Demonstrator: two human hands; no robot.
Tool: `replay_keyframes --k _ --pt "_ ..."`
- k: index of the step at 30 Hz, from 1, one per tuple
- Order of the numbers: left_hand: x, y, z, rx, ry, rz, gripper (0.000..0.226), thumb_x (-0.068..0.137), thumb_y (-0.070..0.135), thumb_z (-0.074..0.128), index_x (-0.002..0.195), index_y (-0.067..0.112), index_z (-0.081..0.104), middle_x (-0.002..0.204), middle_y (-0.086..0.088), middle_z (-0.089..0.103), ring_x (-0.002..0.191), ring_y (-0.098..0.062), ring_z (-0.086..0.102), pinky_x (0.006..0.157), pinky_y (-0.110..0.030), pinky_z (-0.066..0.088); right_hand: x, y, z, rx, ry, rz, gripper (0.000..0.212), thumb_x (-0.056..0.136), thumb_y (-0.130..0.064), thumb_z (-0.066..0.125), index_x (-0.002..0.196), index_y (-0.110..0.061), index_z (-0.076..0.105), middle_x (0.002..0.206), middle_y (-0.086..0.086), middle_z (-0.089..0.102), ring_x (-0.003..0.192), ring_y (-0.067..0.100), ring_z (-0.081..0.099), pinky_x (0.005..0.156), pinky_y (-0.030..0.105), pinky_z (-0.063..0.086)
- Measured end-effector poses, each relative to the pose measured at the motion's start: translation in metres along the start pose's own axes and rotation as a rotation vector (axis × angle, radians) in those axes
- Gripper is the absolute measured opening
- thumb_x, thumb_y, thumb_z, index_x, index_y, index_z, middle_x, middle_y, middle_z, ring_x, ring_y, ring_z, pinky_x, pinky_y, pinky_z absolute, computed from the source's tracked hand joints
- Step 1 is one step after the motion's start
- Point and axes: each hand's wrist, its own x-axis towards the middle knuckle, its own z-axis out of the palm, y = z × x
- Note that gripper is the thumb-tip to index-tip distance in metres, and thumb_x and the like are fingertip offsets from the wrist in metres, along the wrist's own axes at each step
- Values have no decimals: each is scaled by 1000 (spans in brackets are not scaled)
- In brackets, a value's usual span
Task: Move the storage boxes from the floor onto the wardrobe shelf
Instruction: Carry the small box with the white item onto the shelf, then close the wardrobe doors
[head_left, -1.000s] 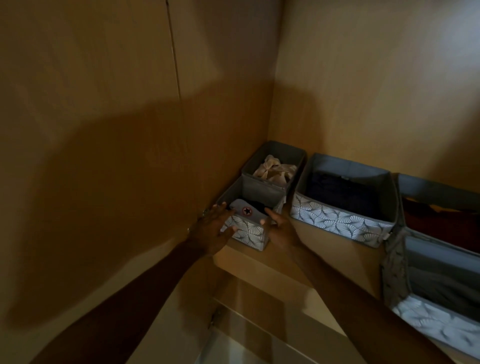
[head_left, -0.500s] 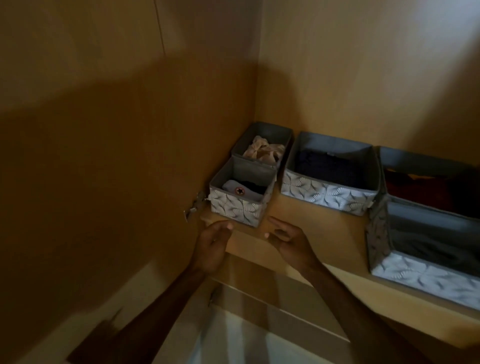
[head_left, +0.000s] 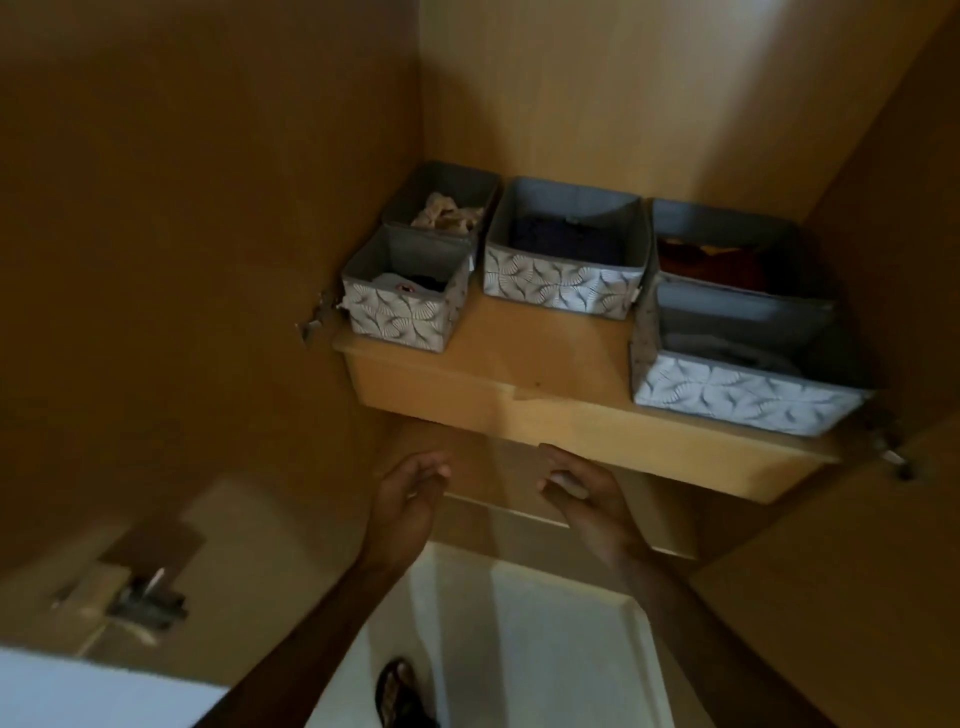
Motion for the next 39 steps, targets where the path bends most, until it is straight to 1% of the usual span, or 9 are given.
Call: replay_keyframes --k 4,7,10,13,16,20,25,34,39 --pt "-65 -4 9 30 59 2 18 91 10 63 108 12 68 105 2 71 95 0 64 79 -9 46 -47 6 -17 -52 -28 3 48 83 -17 72 129 -23 58 125 -8 59 109 7 59 74 4 46" --pt "-119 -2 12 53 117 35 22 93 12 61 114 9 67 108 3 70 90 12 63 76 -2 44 -90 10 -23 -52 -110 -19 45 84 -22 71 125 -34 58 123 -12 60 110 4 57 80 9 45" --pt "-178 2 8 78 177 87 23 94 14 59 116 11 66 108 3 70 95 4 64 76 -3 44 -136 11 -22 -47 -177 -50 43 82 -28 72 118 -47 56 125 -12 61 111 4 57 88 20 45" --pt "-225 9 1 105 213 115 24 95 15 58 118 13 65 110 4 69 102 -4 63 77 -6 45 -172 9 -17 -34 -249 -79 44 78 -35 71 117 -48 58 124 -4 65 115 9 59 88 19 46" --pt "-266 16 -6 122 238 155 25 95 12 58 119 9 65 110 2 68 95 4 63 75 -3 45 -209 0 -17 -38 -269 -136 44 81 -32 71 122 -44 59 127 -8 63 118 8 56 85 14 45" --pt "-320 22 -1 122 211 205 26 95 10 57 119 7 64 110 -1 68 94 5 62 74 -2 45 -271 -9 -34 -29 -212 -184 45 86 -27 69 129 -36 57 129 -15 59 117 1 53 77 6 45" --pt "-376 15 30 97 105 188 21 94 15 60 113 20 67 109 2 70 104 -12 66 90 -29 51 -354 2 -84 -50 -107 -151 46 85 -30 69 127 -42 57 128 -14 59 117 -1 53 98 29 48" --pt "-450 23 172 74 -129 211 18 94 14 60 108 21 68 105 4 71 100 -8 65 87 -24 50 -445 36 -248 -93 115 -86 43 84 -30 71 124 -39 59 119 -8 67 109 5 61 91 26 51" --pt "-477 40 274 119 -224 253 23 94 16 59 116 18 65 107 6 69 102 -8 64 88 -26 52 -471 58 -348 -130 294 -120 27 86 -19 69 113 -23 69 114 2 71 98 9 64 87 26 50"
